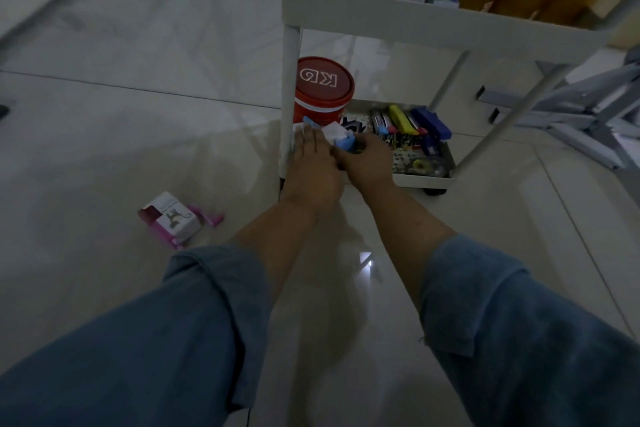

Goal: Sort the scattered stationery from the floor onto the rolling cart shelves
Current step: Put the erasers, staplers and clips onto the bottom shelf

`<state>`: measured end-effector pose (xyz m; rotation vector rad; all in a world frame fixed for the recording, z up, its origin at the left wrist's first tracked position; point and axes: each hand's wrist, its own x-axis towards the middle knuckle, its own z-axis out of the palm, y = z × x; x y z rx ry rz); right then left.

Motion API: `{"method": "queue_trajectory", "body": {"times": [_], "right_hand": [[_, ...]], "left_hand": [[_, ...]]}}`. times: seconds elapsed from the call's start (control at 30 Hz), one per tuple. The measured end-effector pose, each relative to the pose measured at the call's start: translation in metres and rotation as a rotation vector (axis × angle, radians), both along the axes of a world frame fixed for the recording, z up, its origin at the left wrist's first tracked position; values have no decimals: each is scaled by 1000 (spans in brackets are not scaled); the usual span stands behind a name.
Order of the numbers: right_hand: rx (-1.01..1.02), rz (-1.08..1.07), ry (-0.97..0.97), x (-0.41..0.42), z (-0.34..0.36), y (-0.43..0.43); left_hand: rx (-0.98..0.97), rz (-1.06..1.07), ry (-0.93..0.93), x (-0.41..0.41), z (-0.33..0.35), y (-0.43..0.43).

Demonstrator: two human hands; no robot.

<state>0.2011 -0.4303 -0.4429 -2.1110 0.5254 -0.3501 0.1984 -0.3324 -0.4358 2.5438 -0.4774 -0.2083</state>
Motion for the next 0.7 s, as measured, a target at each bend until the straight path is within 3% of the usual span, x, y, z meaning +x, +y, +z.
{"method": "queue_trajectory", "body": {"times": [0.1,0.33,0.5,0.7], "right_hand": [[18,-3,20,-1,2,-2],[190,-111,8,-8,3,-4],[177,-155,-64,-17,-1,-5],[96,-24,91,-15,10,-18]], "left_hand": [[264,-20,-16,6,-4,0],[454,-67,-193,2,2,4],[449,-83,-227,10,13,2],[383,-97,-199,16,17,5]]}}
